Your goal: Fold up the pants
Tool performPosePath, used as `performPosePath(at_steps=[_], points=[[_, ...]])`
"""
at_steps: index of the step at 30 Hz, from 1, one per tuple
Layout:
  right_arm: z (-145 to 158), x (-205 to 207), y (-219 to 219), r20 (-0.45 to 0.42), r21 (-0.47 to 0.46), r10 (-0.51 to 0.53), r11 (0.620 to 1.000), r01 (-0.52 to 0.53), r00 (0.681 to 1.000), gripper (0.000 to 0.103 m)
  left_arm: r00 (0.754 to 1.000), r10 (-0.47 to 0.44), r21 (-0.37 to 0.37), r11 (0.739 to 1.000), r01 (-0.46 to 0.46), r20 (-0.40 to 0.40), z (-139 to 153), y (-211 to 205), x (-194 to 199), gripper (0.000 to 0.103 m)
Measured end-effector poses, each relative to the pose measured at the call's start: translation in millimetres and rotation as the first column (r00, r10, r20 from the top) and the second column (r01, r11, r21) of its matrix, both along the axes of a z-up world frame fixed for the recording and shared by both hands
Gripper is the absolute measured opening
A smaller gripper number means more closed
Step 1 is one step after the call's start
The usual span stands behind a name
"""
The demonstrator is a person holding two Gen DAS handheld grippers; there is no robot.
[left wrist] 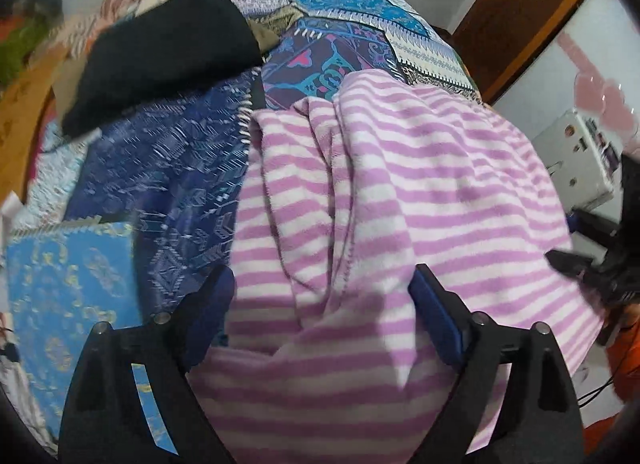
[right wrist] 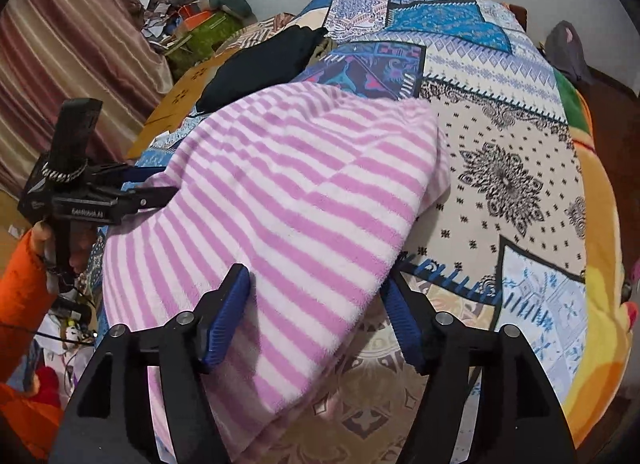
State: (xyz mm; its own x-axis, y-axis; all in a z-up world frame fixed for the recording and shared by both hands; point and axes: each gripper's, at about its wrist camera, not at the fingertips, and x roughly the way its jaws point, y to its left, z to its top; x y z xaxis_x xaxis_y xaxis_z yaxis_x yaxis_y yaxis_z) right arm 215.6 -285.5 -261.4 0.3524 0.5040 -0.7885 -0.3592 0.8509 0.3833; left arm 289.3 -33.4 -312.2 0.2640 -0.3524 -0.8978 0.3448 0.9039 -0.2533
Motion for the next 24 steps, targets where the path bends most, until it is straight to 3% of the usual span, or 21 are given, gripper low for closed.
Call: performPosePath(at_steps=[5, 7, 9, 13, 17, 19, 20, 24], points=[[-9.3, 8.0, 0.1, -0.009, 0.040, -0.012, 0.999, 0.013, 1.000, 0.082, 0.996, 0.022, -0.100, 0.994, -0.031, -0.090, -14.3, 2.8, 12.1, 0.088], [-10.3, 12.3, 3.2, -0.008, 0.047, -0.005, 0.999, 0.005, 1.000, 0.083, 0.995, 0.020, -0.112, 0.993, -0.031, -0.095, -13.2, 0.3, 15.1, 0.082], [-10.1, 16.8, 6.4, -0.011, 0.059, 0.006, 0.998, -0.005, 1.000, 0.083, 0.996, 0.009, -0.115, 0.993, -0.019, -0.091, -10.1, -5.6, 15.8, 0.072], [-7.4, 24.0, 18.3, 0.005, 0.068, 0.049, 0.996, -0.050, 0.999, 0.070, 0.997, -0.045, -0.069, 0.997, 0.041, -0.055, 1.2, -22.4, 13.0, 0.057], [-5.7, 23.5, 19.4, 0.000, 0.066, 0.056, 0.996, -0.055, 0.998, 0.070, 0.999, -0.044, -0.010, 0.999, 0.044, -0.005, 13.7, -14.9, 9.7, 0.059], [-5.2, 20.4, 14.3, -0.016, 0.074, 0.049, 0.996, -0.048, 0.999, 0.071, 1.000, -0.017, 0.009, 1.000, 0.017, 0.003, 14.5, -3.5, 10.8, 0.080], [-4.8, 18.4, 12.4, -0.020, 0.076, 0.048, 0.996, -0.046, 0.999, 0.071, 1.000, -0.004, 0.014, 1.000, 0.004, -0.001, 12.1, 0.0, 11.7, 0.084], [-2.1, 9.4, 7.7, -0.024, 0.068, 0.047, 0.997, -0.045, 0.999, 0.071, 0.994, 0.013, -0.065, 0.998, -0.020, -0.111, -10.2, 6.8, 17.0, 0.087]])
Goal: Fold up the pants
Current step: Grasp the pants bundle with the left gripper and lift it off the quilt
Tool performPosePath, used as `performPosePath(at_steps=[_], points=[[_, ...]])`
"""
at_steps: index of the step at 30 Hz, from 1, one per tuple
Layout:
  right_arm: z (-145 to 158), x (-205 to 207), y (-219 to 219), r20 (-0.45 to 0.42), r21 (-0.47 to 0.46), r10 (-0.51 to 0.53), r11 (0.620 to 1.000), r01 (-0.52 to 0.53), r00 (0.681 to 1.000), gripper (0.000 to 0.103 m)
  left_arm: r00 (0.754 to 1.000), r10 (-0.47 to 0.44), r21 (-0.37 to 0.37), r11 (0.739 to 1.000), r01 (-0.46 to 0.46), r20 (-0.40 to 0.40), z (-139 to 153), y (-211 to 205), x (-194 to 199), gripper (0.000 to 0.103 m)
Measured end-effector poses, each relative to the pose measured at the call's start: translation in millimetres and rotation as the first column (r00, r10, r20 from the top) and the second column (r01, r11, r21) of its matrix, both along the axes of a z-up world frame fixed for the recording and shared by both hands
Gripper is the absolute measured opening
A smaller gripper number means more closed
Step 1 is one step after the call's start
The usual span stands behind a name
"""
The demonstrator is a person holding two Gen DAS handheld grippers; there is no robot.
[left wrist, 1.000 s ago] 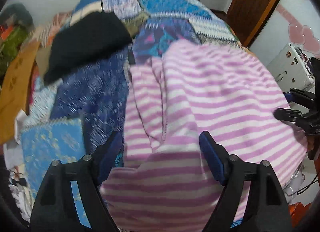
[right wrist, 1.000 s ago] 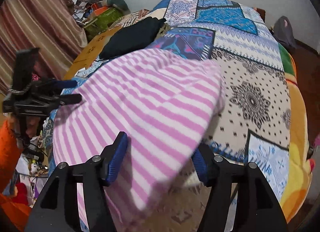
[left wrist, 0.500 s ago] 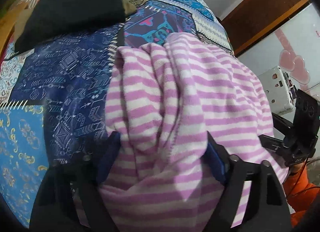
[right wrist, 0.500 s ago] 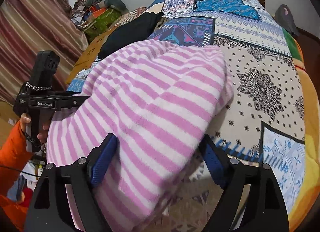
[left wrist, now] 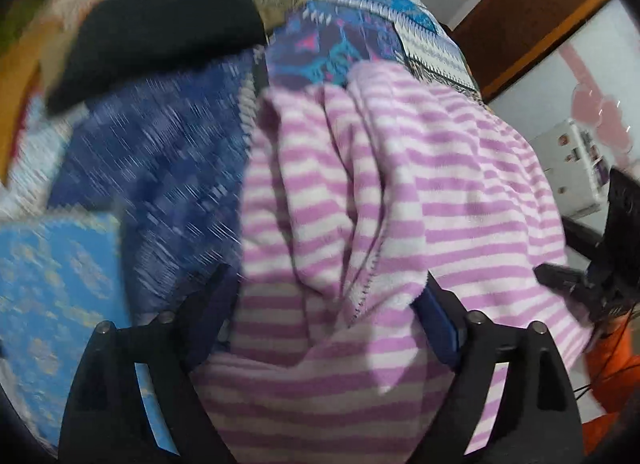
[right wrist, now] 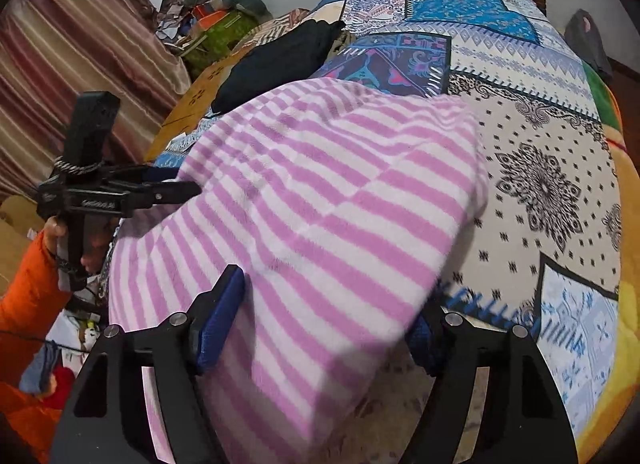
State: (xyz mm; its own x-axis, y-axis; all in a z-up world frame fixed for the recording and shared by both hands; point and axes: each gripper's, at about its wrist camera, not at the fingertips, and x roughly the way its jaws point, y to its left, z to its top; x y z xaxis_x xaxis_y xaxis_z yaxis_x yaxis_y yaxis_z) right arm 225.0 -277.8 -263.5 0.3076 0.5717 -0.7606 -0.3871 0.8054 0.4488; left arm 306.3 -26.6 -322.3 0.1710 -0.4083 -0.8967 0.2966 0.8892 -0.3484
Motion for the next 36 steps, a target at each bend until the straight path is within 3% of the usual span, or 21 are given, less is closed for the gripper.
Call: performPosePath(at_steps=[5, 9, 11, 13, 17, 26, 36], points=[[0.0, 1.4, 3.6, 0.002, 0.011, 0.008, 1.000, -0.008, 1.000, 0.072, 1.000, -0.002, -0.063, 0.998, 0.000, -0.031, -4.6, -10.8, 5.2, 0.085], [1.3, 6.9, 15.1, 0.030, 0.024, 0.040, 0.999, -0.041, 0.999, 0.055, 0.999, -0.040, -0.082, 0.996, 0.039, -0.013, 3.9, -25.8, 3.8, 0.063], [1.8, 12.5, 18.8, 0.026, 0.047, 0.046, 0.998, -0.047, 0.999, 0.039, 0.998, -0.059, -0.082, 0.995, 0.058, -0.006, 7.7, -34.9, 5.1, 0.053], [2.9, 17.3, 21.4, 0.021, 0.056, 0.050, 0.997, -0.052, 0.999, 0.034, 0.997, -0.076, -0.071, 0.995, 0.076, 0.015, 13.2, -40.9, 5.1, 0.039], [12.7, 20.5, 23.2, 0.048, 0.051, 0.057, 0.997, -0.059, 0.997, 0.029, 0.988, -0.113, -0.012, 0.993, 0.115, 0.102, 31.1, -52.4, -1.0, 0.035], [57.3, 31.5, 23.8, 0.160, 0.033, 0.048, 0.998, -0.054, 0.986, 0.028, 0.952, -0.092, -0.009, 0.995, 0.099, 0.291, 91.1, -51.6, 0.5, 0.034], [115.3, 79.2, 58.7, 0.335, 0.000, 0.094, 0.995, -0.100, 0.937, 0.028, 0.901, 0.002, -0.017, 1.000, 0.006, 0.434, 156.2, -9.7, 46.6, 0.034]])
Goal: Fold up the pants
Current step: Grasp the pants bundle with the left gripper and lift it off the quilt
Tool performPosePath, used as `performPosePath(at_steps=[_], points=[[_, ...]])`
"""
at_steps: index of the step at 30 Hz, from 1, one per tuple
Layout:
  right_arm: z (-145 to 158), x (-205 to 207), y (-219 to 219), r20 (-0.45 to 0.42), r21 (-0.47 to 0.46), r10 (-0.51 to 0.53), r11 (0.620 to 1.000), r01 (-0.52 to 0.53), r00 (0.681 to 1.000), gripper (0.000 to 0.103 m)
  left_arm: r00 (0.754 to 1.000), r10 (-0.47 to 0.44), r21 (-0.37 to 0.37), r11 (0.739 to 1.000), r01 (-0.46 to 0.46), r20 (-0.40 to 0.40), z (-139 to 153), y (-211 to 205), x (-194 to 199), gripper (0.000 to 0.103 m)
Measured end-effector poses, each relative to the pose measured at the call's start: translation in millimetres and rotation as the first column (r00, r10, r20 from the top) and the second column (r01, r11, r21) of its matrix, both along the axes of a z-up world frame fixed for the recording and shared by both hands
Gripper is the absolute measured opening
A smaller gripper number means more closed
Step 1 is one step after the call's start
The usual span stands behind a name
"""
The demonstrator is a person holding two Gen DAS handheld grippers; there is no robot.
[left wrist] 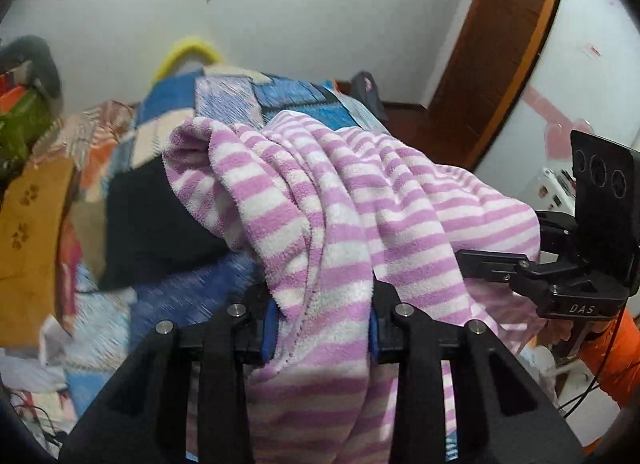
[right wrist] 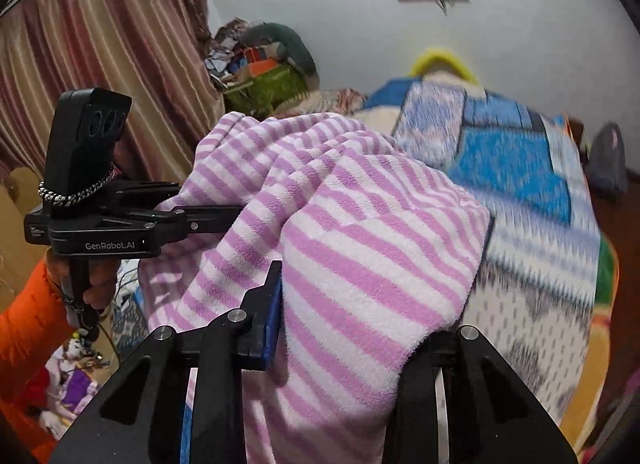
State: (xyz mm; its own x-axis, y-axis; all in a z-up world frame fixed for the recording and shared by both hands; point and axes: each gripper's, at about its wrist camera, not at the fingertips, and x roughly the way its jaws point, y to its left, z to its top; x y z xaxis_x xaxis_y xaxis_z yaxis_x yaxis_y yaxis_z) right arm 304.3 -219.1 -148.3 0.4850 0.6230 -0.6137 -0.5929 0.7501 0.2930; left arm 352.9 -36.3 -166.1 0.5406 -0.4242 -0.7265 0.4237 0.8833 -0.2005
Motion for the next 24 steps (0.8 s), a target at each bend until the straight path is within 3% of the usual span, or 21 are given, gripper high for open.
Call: performPosePath(at_steps=[7, 13, 19, 24], points=[[14.7, 51.2, 43.4, 0.069, 0.007, 0.039, 0.999, -0.040, 0.997, 0.028, 0.994, 0.093, 0.009, 0.996, -0.093, 0.053, 16.9, 43.7, 48.4, 0.034], [7.5, 105.9, 76.1, 0.066, 0.025, 0.064, 0.998, -0.065, 0.996, 0.028, 0.986, 0.156, 0.018, 0.987, -0.157, 0.065, 12.1, 77.0, 88.6, 0.034], [-12.2, 154.5, 106.0, 0.057, 0.016, 0.075, 0.997, -0.076, 0.996, 0.028, 0.979, 0.195, 0.029, 0.980, -0.197, 0.054, -8.7, 99.0, 135.7, 0.034], [-35.0, 183.6, 126.1, 0.043, -0.013, 0.084, 0.996, -0.084, 0.996, 0.028, 0.974, 0.227, 0.047, 0.973, -0.228, 0.023, -46.6, 116.0, 179.0, 0.034]])
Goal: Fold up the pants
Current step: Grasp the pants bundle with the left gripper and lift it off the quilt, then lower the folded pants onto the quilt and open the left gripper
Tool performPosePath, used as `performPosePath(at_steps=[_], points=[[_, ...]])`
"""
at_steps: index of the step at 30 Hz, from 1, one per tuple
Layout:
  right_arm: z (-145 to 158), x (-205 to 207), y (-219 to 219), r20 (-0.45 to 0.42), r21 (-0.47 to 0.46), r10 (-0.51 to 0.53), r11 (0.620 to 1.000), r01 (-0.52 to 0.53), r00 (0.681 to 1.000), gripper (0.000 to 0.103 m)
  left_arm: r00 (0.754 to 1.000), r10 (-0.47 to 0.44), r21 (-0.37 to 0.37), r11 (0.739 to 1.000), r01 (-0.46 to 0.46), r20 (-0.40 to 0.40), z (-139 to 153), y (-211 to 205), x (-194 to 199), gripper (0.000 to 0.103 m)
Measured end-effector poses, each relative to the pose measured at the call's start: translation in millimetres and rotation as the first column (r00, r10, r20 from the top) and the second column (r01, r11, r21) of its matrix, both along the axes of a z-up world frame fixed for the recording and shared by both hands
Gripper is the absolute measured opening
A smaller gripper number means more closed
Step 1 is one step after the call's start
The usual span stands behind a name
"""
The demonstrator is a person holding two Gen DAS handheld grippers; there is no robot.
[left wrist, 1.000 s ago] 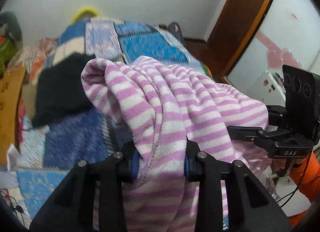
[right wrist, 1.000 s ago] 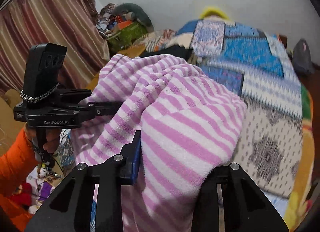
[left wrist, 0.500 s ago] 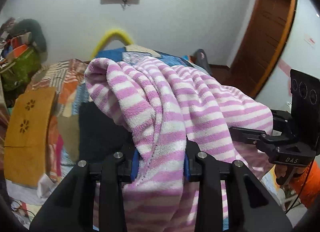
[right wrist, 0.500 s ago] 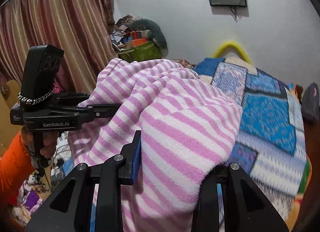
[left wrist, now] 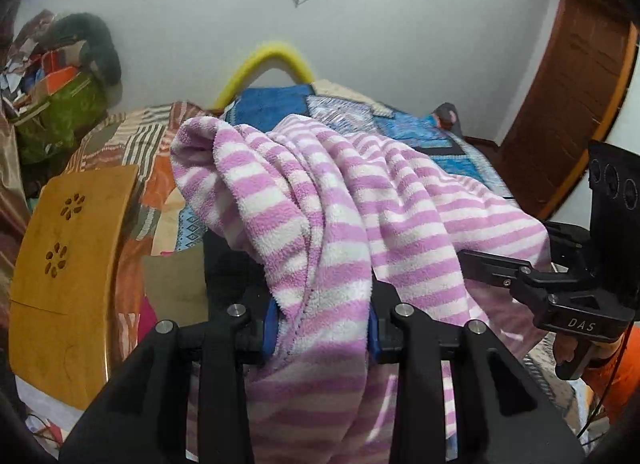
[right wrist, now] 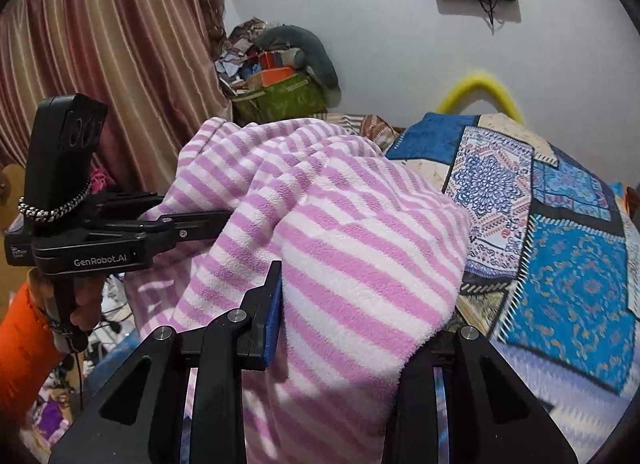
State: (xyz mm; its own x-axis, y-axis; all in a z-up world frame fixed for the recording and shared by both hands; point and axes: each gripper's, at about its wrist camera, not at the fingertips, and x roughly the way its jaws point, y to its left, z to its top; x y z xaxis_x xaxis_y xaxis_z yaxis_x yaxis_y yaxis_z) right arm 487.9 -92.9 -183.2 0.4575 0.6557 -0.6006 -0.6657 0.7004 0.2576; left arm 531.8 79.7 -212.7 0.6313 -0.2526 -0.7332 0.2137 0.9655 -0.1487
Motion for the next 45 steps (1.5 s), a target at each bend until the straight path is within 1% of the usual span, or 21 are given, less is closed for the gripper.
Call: performPosePath(at_steps=[2, 5, 7, 10, 12, 14, 16, 17, 19, 21, 23, 26, 30, 32, 33, 34, 35, 37, 38, 41, 45], points=[[-14.4, 13.2, 10.4, -0.003, -0.022, 0.002, 1.000, -0.002, 1.000, 0.028, 1.000, 0.013, 0.009, 1.000, -0.013, -0.013, -15.3, 4.1, 11.1, 0.034], [-36.1, 32.3, 23.0, -0.030, -0.033, -0.003, 0.999, 0.002, 1.000, 0.028, 0.998, 0.040, 0.024, 0.999, -0.039, -0.047, -46.4, 13.9, 30.7, 0.035], [-50.4, 41.9, 30.0, -0.035, -0.053, -0.013, 0.999, 0.011, 0.999, 0.028, 0.994, 0.070, 0.018, 0.997, -0.069, -0.083, -69.4, 22.7, 44.1, 0.036], [-77.4, 54.8, 39.6, -0.063, -0.107, -0.049, 0.993, 0.042, 0.997, 0.029, 0.979, 0.113, -0.012, 0.993, -0.116, -0.167, -108.6, 37.0, 62.9, 0.038], [-88.8, 58.7, 39.6, -0.075, -0.128, -0.067, 0.990, 0.057, 0.995, 0.030, 0.978, 0.119, -0.043, 0.991, -0.128, -0.170, -120.1, 42.7, 65.2, 0.042], [-98.4, 62.1, 33.6, -0.106, -0.116, -0.081, 0.991, 0.069, 0.991, 0.033, 0.980, 0.117, -0.063, 0.990, -0.129, -0.163, -120.3, 45.2, 63.9, 0.042], [-99.2, 61.2, 26.0, -0.136, -0.090, -0.088, 0.993, 0.076, 0.987, 0.034, 0.980, 0.116, -0.048, 0.991, -0.125, -0.163, -116.8, 43.2, 61.0, 0.045], [-96.9, 58.8, 21.4, -0.142, -0.088, -0.088, 0.993, 0.076, 0.986, 0.036, 0.980, 0.116, -0.034, 0.992, -0.123, -0.162, -114.4, 42.2, 59.3, 0.046], [-92.0, 52.7, 14.4, -0.130, -0.103, -0.097, 0.991, 0.083, 0.987, 0.040, 0.980, 0.128, -0.005, 0.991, -0.131, -0.155, -111.0, 45.5, 57.0, 0.053], [-87.7, 46.3, 7.0, -0.118, -0.134, -0.101, 0.987, 0.085, 0.988, 0.043, 0.978, 0.146, -0.001, 0.989, -0.148, -0.151, -106.5, 50.2, 52.3, 0.058], [-84.4, 40.7, -2.0, -0.114, -0.147, -0.109, 0.985, 0.092, 0.987, 0.046, 0.976, 0.155, -0.016, 0.987, -0.160, -0.154, -102.3, 58.6, 44.7, 0.058], [-78.2, 29.6, -17.1, -0.093, -0.192, -0.136, 0.974, 0.117, 0.986, 0.047, 0.973, 0.177, -0.020, 0.983, -0.182, -0.149, -94.6, 70.5, 31.8, 0.061], [-71.9, 20.9, -34.2, -0.065, -0.245, -0.163, 0.959, 0.142, 0.984, 0.047, 0.968, 0.203, 0.012, 0.979, -0.203, -0.147, -86.1, 78.9, 15.9, 0.061], [-64.9, 15.5, -41.7, -0.056, -0.252, -0.171, 0.956, 0.152, 0.984, 0.047, 0.968, 0.215, 0.060, 0.976, -0.209, -0.131, -78.8, 78.1, 7.7, 0.061], [-59.0, 10.7, -46.2, -0.047, -0.249, -0.176, 0.955, 0.159, 0.983, 0.047, 0.968, 0.221, 0.097, 0.973, -0.211, -0.119, -75.8, 76.8, 4.0, 0.061], [-53.5, 6.0, -49.0, -0.041, -0.243, -0.178, 0.956, 0.164, 0.983, 0.047, 0.968, 0.233, 0.160, 0.963, -0.216, -0.098, -72.3, 75.0, -1.0, 0.061], [-49.4, 4.7, -50.9, -0.036, -0.237, -0.181, 0.957, 0.167, 0.983, 0.047, 0.966, 0.241, 0.190, 0.957, -0.220, -0.093, -70.5, 74.8, -4.3, 0.061], [-38.4, -4.0, -54.2, -0.024, -0.216, -0.180, 0.961, 0.171, 0.983, 0.047, 0.959, 0.263, 0.222, 0.946, -0.235, -0.104, -66.4, 77.1, -11.7, 0.059], [-30.0, -10.2, -55.2, -0.014, -0.202, -0.178, 0.964, 0.171, 0.984, 0.047, 0.959, 0.264, 0.220, 0.946, -0.236, -0.105, -61.9, 78.5, -17.7, 0.059], [-8.3, -27.5, -54.9, 0.024, -0.171, -0.172, 0.970, 0.173, 0.985, 0.047, 0.964, 0.259, 0.200, 0.950, -0.242, -0.066, -38.4, 79.4, -40.6, 0.059], [18.9, -52.0, -50.9, 0.065, -0.129, -0.159, 0.978, 0.167, 0.985, 0.047, 0.969, 0.248, 0.150, 0.958, -0.245, -0.002, 3.6, 72.9, -75.6, 0.059]])
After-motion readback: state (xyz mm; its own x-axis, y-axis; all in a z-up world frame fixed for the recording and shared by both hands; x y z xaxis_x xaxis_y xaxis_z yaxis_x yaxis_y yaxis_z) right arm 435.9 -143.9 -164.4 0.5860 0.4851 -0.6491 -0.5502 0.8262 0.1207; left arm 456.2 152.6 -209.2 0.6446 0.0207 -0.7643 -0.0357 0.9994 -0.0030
